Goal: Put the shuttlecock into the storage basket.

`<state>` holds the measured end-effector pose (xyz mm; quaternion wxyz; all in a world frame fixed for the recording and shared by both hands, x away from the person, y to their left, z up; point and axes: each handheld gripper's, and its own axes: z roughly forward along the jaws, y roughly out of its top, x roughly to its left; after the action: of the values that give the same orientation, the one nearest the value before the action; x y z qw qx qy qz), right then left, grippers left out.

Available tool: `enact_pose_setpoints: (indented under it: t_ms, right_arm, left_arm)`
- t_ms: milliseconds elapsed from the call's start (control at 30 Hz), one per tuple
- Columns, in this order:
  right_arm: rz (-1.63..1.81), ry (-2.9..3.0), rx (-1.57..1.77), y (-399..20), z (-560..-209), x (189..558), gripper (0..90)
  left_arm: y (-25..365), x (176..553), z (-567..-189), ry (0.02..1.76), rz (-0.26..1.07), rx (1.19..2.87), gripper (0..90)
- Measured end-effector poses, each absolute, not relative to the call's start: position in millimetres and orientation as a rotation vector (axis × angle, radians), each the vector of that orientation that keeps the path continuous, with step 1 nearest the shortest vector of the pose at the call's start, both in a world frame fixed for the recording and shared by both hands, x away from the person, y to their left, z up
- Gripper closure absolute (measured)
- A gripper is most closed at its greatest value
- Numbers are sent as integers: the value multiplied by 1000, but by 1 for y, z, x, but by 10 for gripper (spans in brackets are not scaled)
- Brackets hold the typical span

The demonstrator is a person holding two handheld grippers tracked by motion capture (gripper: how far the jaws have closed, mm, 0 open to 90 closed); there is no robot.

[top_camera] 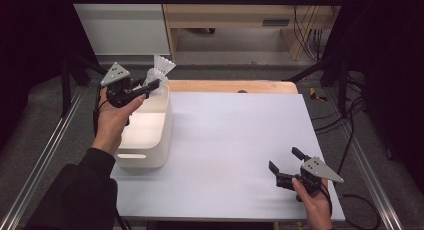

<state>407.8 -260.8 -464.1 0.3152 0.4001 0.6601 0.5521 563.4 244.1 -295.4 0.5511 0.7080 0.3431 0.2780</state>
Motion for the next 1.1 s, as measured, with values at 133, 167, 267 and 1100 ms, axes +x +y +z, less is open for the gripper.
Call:
enact_pose_setpoints:
  t_ms: [133, 167, 267, 1100]
  right_arm:
    - [1455, 1740, 1051, -261, -464, 408, 44]
    - [1455, 1739, 1048, -261, -464, 408, 45]
    - [1460, 1739, 1051, -261, -464, 408, 45]
    - [1470, 1731, 1049, -263, -464, 408, 45]
  left_arm:
    - [248, 573, -299, 841, 661, 1638, 641]
    - [249, 575, -301, 850, 662, 1628, 641]
    - [251, 584, -306, 878, 666, 1602, 641]
    - [255, 605, -340, 953, 613, 1598, 641]
